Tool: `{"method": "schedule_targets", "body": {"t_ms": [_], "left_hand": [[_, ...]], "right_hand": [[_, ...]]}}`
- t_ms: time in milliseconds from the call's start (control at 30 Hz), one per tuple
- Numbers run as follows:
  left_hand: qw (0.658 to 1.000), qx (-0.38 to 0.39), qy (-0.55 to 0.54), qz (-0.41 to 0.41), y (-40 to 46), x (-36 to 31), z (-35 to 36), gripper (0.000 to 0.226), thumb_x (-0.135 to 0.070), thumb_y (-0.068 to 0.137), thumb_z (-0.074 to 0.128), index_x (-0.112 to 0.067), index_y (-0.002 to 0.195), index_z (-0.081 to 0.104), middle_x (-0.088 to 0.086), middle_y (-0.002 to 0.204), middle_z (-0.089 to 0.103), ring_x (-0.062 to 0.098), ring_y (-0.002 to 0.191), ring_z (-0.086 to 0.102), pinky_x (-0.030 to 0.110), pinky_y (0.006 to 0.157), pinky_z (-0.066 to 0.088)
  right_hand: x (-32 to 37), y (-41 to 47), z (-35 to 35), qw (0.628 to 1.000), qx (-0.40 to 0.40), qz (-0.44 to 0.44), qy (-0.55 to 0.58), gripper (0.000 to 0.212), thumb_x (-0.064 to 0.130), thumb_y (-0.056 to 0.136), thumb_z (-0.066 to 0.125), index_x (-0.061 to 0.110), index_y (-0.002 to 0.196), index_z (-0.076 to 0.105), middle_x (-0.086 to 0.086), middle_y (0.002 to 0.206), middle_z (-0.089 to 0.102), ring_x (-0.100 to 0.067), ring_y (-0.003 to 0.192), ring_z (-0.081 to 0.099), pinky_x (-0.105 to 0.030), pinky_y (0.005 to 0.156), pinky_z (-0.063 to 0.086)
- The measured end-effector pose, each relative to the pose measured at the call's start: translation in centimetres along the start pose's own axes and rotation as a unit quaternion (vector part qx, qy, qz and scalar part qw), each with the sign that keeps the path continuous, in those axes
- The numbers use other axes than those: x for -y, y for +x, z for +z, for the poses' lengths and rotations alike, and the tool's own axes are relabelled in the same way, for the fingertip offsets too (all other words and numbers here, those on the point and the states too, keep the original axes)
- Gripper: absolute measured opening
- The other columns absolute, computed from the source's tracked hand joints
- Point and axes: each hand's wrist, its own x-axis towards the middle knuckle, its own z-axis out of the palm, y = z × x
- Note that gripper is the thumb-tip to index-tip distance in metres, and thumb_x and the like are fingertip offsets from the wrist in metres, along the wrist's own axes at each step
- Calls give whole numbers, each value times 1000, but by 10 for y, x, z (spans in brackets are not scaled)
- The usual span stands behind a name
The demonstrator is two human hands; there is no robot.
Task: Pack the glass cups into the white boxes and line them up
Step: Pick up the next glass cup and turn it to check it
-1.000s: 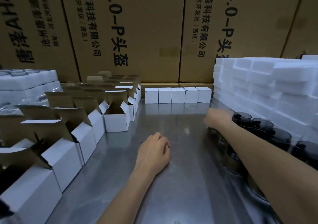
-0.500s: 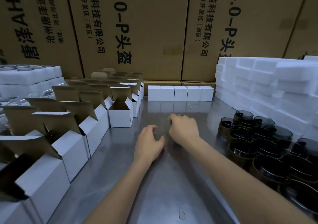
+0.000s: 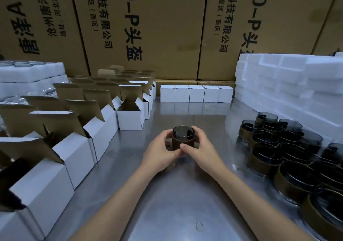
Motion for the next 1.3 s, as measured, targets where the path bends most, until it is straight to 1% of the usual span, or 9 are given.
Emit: {"method": "schedule_targets", "body": {"t_ms": [100,167,333,500,600,700,767,1133,1300], "left_hand": [[1000,-8,11,12,0,-1,0,60,-33,63,76,-30,120,56,-5,111,60,13,97,62,41,91,52],[1000,-6,22,22,-1,-2,0,60,-28,64,79,-27,121,59,-3,108,55,16,95,63,38,89,52],[997,4,1,78,-1,-3,1,56,-10,72,78,-29,120,55,-8,114,56,-4,98,56,2,82,40],[994,13,4,108,-2,-6,3,65,-11,71,79,-23,129,52,-9,123,59,3,108,56,19,94,45],[993,-7,4,122,-1,-5,1,63,-7,72,77,-26,127,53,-12,121,60,3,108,57,18,94,45],[991,-39,7,131,-1,-5,-1,67,2,72,72,-34,124,50,-22,120,57,-2,111,54,10,94,40],[988,-51,17,143,-1,-5,-1,70,7,69,69,-30,126,51,-19,122,58,-1,115,53,16,99,41],[983,-47,52,171,2,1,1,76,7,67,67,-37,125,45,-22,122,54,1,116,51,27,99,45],[991,19,-20,132,2,1,0,86,-7,75,76,-40,142,31,-13,134,52,3,122,51,23,101,45]], "right_hand": [[-4,2,0,1000,-3,-7,-2,64,23,79,75,19,135,45,9,127,56,-7,119,50,-21,99,39],[-3,1,0,1000,-6,-20,19,56,21,75,80,22,123,51,14,116,59,-3,110,54,-8,89,40],[-3,0,-2,996,-66,-46,38,66,20,62,88,25,109,42,6,114,51,-5,104,49,-7,81,36],[1,-1,-1,994,-75,-68,43,70,23,62,88,26,113,40,7,115,44,13,99,45,1,77,34],[3,-1,-2,992,-54,-94,58,65,15,65,86,25,117,49,4,117,42,26,96,42,5,80,31],[4,-1,-3,991,-19,-114,65,62,6,70,81,24,123,52,4,124,49,14,110,46,-1,91,33],[3,-1,-4,989,-16,-125,79,64,1,70,79,22,122,51,10,122,56,2,113,51,-8,94,37],[1,0,-3,986,-22,-132,95,67,-7,64,81,24,115,49,14,114,57,-7,112,54,-19,97,42],[6,-1,-5,988,-55,-86,114,49,22,71,82,32,111,56,19,106,62,8,98,57,-10,81,46]]}}
